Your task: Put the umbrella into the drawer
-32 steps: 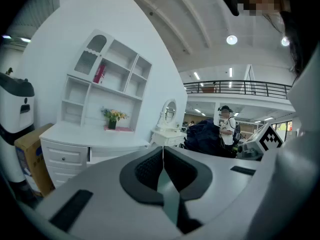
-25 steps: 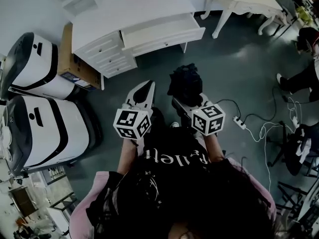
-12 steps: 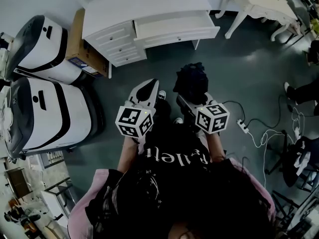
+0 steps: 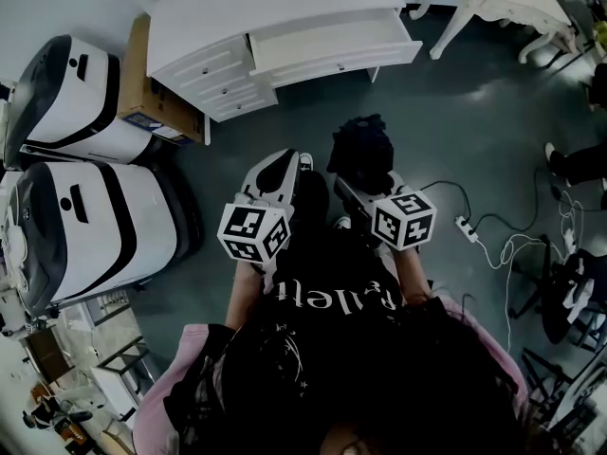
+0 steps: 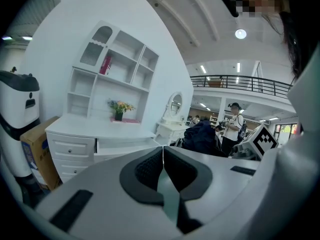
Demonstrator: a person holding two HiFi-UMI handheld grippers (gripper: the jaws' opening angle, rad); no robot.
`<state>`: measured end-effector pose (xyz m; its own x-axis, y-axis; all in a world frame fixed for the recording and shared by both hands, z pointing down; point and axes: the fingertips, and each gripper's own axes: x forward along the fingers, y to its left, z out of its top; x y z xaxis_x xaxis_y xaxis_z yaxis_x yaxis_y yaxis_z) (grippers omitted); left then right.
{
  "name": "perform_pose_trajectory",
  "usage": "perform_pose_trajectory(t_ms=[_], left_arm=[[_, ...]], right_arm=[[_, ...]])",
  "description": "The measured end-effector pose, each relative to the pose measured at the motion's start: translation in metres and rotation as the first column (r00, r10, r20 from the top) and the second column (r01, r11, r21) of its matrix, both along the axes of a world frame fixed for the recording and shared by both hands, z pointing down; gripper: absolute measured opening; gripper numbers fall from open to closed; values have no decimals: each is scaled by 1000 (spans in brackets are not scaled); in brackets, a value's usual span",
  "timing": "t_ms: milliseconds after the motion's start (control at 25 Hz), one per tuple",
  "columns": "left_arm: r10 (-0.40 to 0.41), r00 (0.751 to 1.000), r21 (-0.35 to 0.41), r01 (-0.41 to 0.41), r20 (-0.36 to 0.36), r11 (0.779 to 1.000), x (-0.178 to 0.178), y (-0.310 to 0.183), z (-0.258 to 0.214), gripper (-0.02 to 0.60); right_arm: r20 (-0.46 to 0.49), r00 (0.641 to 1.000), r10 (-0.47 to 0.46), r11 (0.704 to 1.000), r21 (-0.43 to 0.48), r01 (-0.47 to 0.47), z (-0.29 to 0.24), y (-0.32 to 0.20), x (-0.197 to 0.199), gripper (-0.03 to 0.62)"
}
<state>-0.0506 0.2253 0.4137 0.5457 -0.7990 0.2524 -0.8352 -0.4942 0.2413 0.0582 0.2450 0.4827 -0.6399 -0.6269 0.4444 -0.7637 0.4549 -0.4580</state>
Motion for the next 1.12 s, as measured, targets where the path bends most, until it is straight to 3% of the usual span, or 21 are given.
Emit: perform_pose_trajectory(t_ms=[360, 680, 1120], left_arm=[[70, 997, -14, -71, -15, 997, 6, -95, 8, 17], [73, 997, -3, -73, -34, 997, -32, -203, 1, 17], [139, 988, -9, -140, -60, 990, -65, -298, 1, 17]], right_arm=[[-30, 998, 46, 999, -25, -46, 6, -87, -1, 281], [-56, 996, 62, 997, -45, -65, 2, -178, -35, 281], [-81, 991, 109, 991, -75, -115, 4, -270, -76, 281]])
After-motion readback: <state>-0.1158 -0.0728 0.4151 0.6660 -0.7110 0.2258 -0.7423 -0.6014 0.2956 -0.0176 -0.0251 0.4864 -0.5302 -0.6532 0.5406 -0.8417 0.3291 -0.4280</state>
